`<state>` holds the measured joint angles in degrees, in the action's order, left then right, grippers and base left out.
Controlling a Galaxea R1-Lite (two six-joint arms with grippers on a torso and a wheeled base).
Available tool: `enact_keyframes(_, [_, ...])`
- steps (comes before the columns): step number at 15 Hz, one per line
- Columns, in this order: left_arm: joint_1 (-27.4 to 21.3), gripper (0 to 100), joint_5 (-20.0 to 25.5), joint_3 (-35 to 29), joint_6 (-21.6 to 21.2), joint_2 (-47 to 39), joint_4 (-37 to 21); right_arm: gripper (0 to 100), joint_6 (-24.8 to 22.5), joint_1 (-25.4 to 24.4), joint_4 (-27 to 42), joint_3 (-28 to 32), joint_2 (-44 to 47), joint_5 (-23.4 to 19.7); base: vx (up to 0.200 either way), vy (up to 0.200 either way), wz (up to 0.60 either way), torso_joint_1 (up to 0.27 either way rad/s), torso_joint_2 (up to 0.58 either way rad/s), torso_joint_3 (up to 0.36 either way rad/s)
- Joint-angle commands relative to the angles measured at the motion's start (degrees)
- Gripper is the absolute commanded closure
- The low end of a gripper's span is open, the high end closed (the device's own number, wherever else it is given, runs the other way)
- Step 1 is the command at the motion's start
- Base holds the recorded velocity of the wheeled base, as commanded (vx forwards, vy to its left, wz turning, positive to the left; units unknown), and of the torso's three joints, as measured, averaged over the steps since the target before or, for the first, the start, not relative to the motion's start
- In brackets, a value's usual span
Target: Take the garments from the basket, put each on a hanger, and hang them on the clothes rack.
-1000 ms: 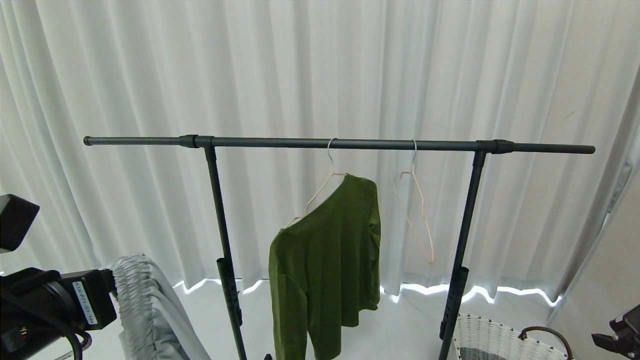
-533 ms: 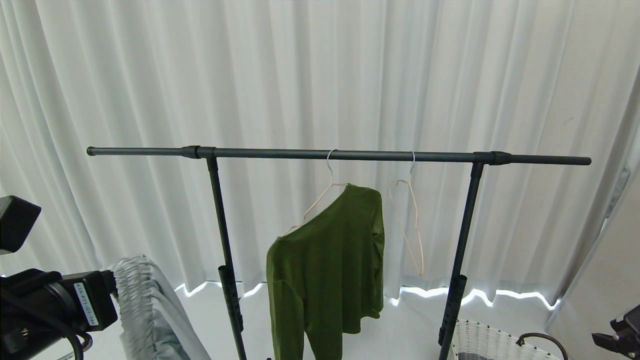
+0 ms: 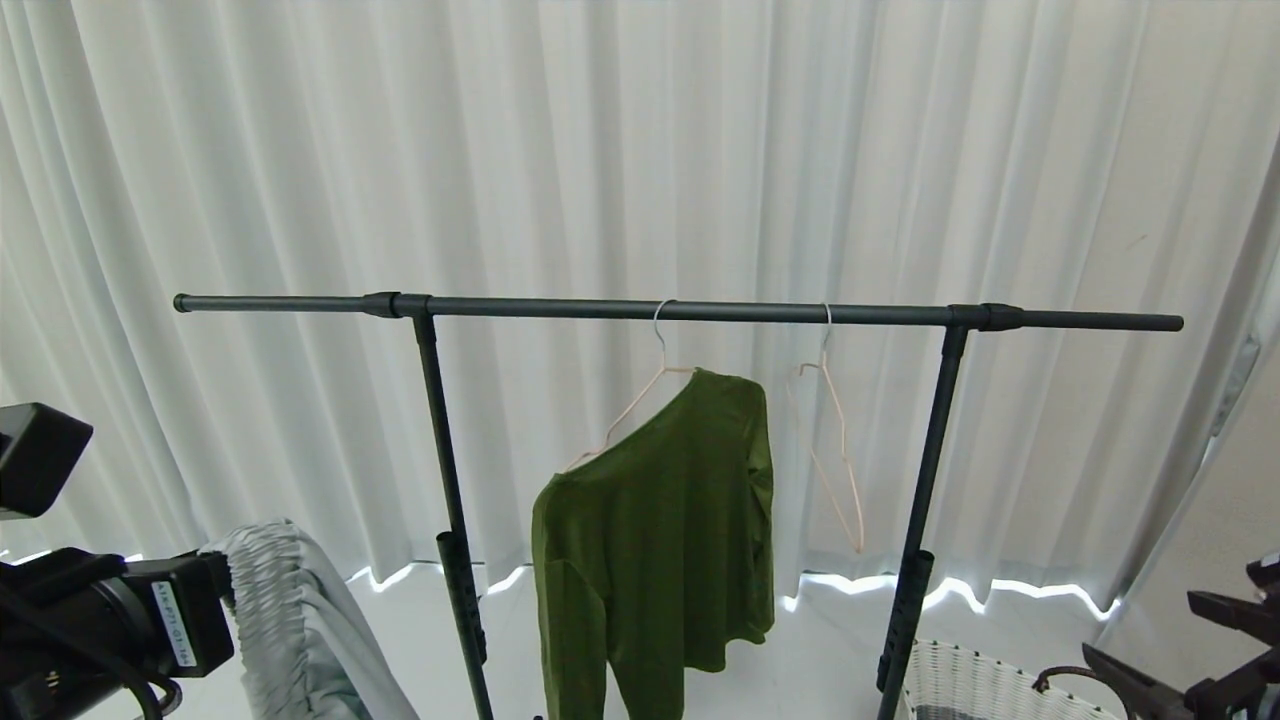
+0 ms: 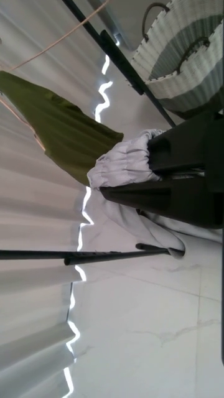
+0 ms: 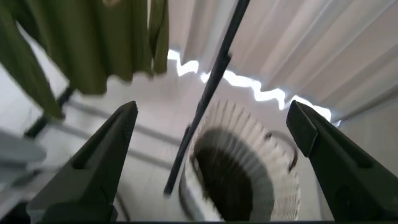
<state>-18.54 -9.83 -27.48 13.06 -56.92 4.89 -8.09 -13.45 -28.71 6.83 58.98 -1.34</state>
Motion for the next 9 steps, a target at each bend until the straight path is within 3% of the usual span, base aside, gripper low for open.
enact_keyframes(1, [0.0,100,0.0,0.6,-0.5,0.2,0.0,0,-0.3,0.2,0.8,4.7,-3.5,0.2,0.0,0.0,0.0,0.0,0.0,0.0])
enact_keyframes(5, [0.0,100,0.0,0.7,-0.6,1.3,0.0,0,-0.3,4.7,16.6,17.6,-2.2,0.3,0.0,0.0,0.0,0.0,0.0,0.0])
enact_keyframes(7, [0.0,100,0.0,0.6,-0.8,1.9,0.0,0,-0.3,6.9,28.3,24.8,-1.9,0.3,0.0,0.0,0.0,0.0,0.0,0.0])
enact_keyframes(9, [0.0,100,0.0,0.6,-0.9,1.9,0.0,0,-0.3,7.6,31.7,26.0,-1.9,0.4,0.0,0.0,0.0,0.0,0.0,0.0])
